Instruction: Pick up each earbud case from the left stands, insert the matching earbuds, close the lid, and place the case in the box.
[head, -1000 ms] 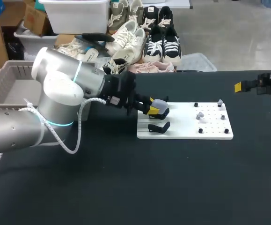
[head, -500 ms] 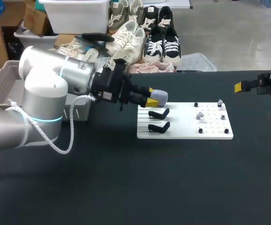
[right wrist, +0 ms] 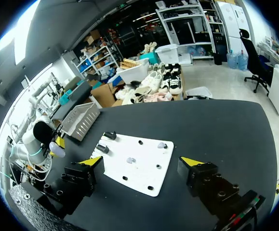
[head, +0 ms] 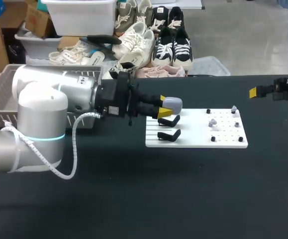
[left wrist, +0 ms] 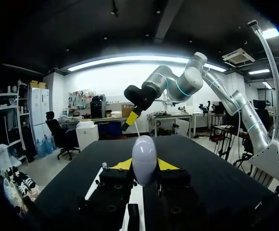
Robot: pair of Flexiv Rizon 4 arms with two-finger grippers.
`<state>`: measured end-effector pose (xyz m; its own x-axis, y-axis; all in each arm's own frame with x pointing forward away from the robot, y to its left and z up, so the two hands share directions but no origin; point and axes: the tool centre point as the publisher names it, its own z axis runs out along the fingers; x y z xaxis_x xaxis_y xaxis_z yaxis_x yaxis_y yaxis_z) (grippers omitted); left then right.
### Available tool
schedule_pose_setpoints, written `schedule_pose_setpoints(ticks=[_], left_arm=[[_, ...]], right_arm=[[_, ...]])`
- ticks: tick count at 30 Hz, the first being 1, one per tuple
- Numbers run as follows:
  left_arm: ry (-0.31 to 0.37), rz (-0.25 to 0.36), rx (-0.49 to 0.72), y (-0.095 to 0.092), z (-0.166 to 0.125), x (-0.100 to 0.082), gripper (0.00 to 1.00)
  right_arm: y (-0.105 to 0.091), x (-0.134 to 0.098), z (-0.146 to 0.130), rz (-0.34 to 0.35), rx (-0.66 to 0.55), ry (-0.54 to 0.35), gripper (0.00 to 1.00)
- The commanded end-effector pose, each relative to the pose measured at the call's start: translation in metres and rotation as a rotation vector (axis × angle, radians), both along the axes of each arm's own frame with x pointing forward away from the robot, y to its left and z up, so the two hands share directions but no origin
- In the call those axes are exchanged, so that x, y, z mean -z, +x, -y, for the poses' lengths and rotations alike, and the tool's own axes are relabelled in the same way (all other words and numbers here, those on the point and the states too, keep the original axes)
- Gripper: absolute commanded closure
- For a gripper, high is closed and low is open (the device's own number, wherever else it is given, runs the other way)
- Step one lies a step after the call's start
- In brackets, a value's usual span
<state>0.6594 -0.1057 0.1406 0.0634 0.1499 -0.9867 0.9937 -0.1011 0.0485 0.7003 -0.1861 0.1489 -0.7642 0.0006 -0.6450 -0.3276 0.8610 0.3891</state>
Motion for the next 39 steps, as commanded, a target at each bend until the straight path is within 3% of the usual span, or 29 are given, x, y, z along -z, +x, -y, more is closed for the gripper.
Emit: schedule_pose_setpoints(ticks=[1, 22, 26, 39], left_arm=[[-0.004, 0.012, -0.069, -0.005, -0.002, -0.001, 1.0], [-0.004, 0.012, -0.069, -0.005, -0.002, -0.001, 1.0], [-0.029, 0.013, -0.048, -0.008, 0.009, 0.0, 1.0], [-0.066, 0.017, 0.011, -0.005, 0.036, 0.005, 1.0]], right_arm=[[0.001, 0.0, 0.001, -0.002, -0.003, 0.001, 0.0], [0.001, 0.0, 0.001, -0.002, -0.003, 0.001, 0.0], [0.001, 0.0, 0.001, -0.002, -0.003, 0.001, 0.0], [-0.037, -0.031, -0.021, 0.091, -0.117, -0.062, 0.0]])
